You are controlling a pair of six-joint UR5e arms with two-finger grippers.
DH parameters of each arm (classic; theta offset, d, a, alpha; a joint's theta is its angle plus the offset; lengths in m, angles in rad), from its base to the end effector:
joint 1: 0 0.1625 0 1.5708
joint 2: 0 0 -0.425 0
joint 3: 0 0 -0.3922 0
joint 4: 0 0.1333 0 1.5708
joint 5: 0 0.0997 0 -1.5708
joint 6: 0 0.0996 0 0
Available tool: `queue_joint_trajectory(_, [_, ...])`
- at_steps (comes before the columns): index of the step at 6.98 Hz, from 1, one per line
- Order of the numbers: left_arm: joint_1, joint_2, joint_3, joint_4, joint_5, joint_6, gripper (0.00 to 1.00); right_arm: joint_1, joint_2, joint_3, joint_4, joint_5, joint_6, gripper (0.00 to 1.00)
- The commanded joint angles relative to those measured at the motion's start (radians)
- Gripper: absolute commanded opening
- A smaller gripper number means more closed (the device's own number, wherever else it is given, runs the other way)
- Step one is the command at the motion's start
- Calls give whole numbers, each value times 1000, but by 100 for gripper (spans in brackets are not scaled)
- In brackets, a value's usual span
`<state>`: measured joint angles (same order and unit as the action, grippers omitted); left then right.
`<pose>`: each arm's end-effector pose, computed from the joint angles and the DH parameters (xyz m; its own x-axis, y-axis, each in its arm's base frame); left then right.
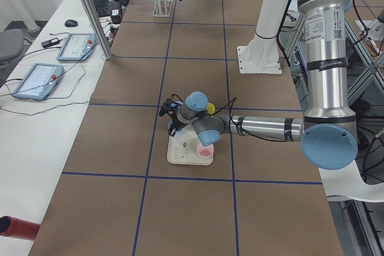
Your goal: Transfer IKEA cup to right arm and place on rack
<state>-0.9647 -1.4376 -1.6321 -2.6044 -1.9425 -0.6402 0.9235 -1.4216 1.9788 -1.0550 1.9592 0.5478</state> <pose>0.1867 -0.4399 0.5832 0.6727 0.3411 -0.6566 0.0947 0.8404 0.5336 -0.2401 -0.4762 0.3318 0.6089 -0.5047 0.6120 -0.0342 0.7541 0.6559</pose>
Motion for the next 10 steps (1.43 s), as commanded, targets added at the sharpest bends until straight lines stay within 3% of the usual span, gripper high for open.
queue_joint_trajectory(1, [0,2,-6,3,-4,8,0,0,3,2,1,3,-5,100])
queue_joint_trajectory(3, [-26,5,-46,13,-105,37,0,-2,3,9,1,1,-5,100])
queue_joint_trajectory(5, [-156,6,-90,18,-133,42,0,-5,86,-8,33,1,-61,100])
queue_joint_trajectory(6, [-208,5,-154,88,-169,42,0,-17,104,-11,71,0,-65,100])
queue_joint_trajectory(7, [-257,-3,-281,241,-261,28,0,-28,108,-8,99,-32,-66,98])
queue_joint_trajectory(8, [-259,-4,-427,380,-351,-48,0,-72,108,-9,156,-105,-68,97])
queue_joint_trajectory(9, [-258,-50,-510,407,-418,-251,0,-130,105,-8,217,-199,-71,98])
queue_joint_trajectory(10, [-256,-151,-519,403,-499,-459,0,-187,122,-8,224,-241,-98,99])
